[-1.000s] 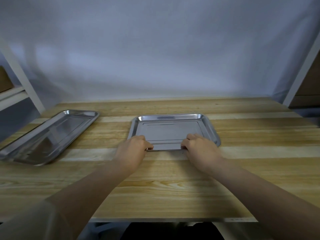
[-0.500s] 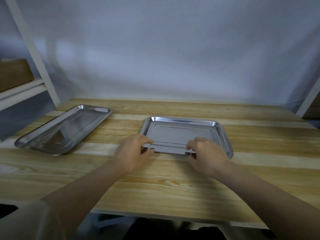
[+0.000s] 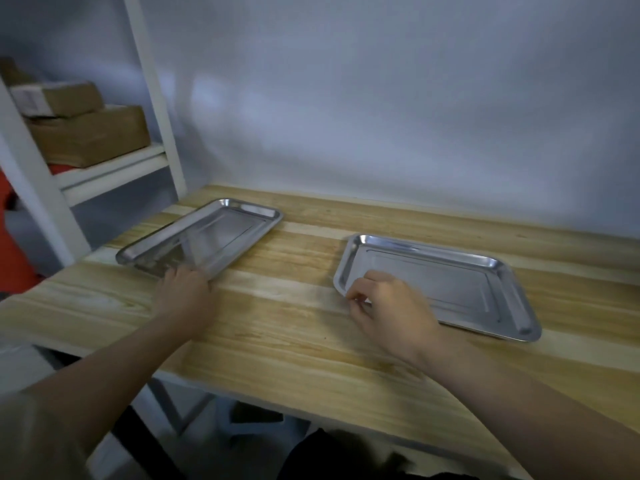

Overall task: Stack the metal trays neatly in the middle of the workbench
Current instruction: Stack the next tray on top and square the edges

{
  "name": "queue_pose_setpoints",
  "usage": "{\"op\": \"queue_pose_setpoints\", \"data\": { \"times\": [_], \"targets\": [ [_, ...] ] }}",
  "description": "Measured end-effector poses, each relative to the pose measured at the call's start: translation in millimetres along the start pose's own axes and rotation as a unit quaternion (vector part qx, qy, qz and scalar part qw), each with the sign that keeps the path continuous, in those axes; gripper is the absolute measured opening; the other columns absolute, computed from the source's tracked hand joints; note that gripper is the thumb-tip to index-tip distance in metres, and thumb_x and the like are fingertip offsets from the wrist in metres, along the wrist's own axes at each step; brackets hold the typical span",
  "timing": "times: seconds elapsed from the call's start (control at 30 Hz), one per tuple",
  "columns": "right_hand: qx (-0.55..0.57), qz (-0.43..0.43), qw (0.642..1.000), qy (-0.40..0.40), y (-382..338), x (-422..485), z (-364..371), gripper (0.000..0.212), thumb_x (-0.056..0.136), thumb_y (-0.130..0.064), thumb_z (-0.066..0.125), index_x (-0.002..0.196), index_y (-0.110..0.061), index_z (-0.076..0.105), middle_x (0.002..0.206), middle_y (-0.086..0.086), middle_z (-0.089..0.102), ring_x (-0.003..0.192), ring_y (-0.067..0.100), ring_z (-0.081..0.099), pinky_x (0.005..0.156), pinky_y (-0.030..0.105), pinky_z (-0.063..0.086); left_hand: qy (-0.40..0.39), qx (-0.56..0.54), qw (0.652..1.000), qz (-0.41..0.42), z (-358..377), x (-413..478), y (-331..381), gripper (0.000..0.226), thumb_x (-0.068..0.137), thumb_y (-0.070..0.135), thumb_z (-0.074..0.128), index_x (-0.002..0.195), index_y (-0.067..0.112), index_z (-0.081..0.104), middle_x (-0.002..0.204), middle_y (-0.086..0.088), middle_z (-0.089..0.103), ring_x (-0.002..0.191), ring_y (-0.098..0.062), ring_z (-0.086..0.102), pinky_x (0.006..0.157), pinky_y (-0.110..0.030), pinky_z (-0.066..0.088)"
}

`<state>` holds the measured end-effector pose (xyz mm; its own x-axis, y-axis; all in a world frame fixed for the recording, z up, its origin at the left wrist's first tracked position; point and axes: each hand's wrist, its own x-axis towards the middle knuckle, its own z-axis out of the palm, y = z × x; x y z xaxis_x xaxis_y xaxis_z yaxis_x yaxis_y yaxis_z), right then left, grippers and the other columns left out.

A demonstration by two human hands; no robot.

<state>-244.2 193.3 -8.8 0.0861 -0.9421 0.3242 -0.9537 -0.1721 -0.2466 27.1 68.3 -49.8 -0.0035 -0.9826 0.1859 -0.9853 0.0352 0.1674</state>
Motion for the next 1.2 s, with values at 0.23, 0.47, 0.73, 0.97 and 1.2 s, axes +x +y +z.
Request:
{"op": "queue_pose_setpoints", "data": {
  "times": [0.23, 0.47, 0.73, 0.97, 1.2],
  "targets": [
    [0.050, -0.026, 0.997, -0.050, -43.9, 20.3, 25.5, 0.018, 0.089, -0.027, 0.054, 0.097, -0.021, 0.069, 0.099, -0.003, 0.066, 0.089, 0.019, 0.063, 0.076, 0.042, 0.055, 0.048, -0.007, 0.997, 0.056, -5.4, 7.9, -16.3, 0.018, 0.088, 0.017, 0.058, 0.085, 0.006, 0.071, 0.084, -0.011, 0.063, 0.078, -0.029, 0.060, 0.064, -0.032, 0.042],
    [0.137, 0.051, 0.986, -0.079, -64.9, 37.9, 44.6, 0.017, 0.086, -0.019, 0.058, 0.089, -0.018, 0.075, 0.087, -0.004, 0.073, 0.082, 0.012, 0.066, 0.076, 0.035, 0.058, 0.068, -0.005, 0.989, 0.130, -10.7, -7.1, -10.3, 0.023, 0.092, 0.021, 0.056, 0.075, 0.011, 0.068, 0.076, -0.002, 0.053, 0.075, -0.024, 0.057, 0.071, -0.034, 0.045],
    [0.335, 0.195, 0.913, -0.126, -89.5, 51.3, 55.8, 0.032, 0.096, -0.021, 0.053, 0.083, 0.003, 0.069, 0.065, 0.020, 0.067, 0.050, 0.024, 0.061, 0.052, 0.036, 0.055, 0.142, -0.005, 0.968, 0.208, -19.4, -23.0, -4.6, 0.023, 0.090, 0.024, 0.058, 0.072, 0.015, 0.067, 0.071, 0.004, 0.048, 0.064, -0.013, 0.039, 0.068, -0.027, 0.034],
    [0.536, 0.312, 0.773, -0.130, -102.4, 67.6, 61.4, 0.027, 0.096, -0.029, 0.055, 0.098, -0.002, 0.060, 0.079, 0.019, 0.066, 0.064, 0.027, 0.063, 0.069, 0.038, 0.058, 0.158, 0.004, 0.953, 0.260, -24.3, -26.7, -0.7, 0.017, 0.062, 0.014, 0.084, 0.059, 0.014, 0.067, 0.058, 0.000, 0.057, 0.050, -0.018, 0.054, 0.048, -0.022, 0.032],
    [0.573, 0.344, 0.736, -0.107, -113.7, 82.3, 67.4, 0.022, 0.093, -0.012, 0.060, 0.100, 0.007, 0.067, 0.081, 0.019, 0.069, 0.066, 0.027, 0.066, 0.064, 0.038, 0.058, 0.127, -0.105, 0.930, 0.329, -21.2, -26.3, 3.6, 0.012, 0.071, 0.025, 0.081, 0.078, 0.017, 0.076, 0.065, 0.006, 0.057, 0.057, -0.010, 0.051, 0.049, -0.026, 0.043]
  ]
}}
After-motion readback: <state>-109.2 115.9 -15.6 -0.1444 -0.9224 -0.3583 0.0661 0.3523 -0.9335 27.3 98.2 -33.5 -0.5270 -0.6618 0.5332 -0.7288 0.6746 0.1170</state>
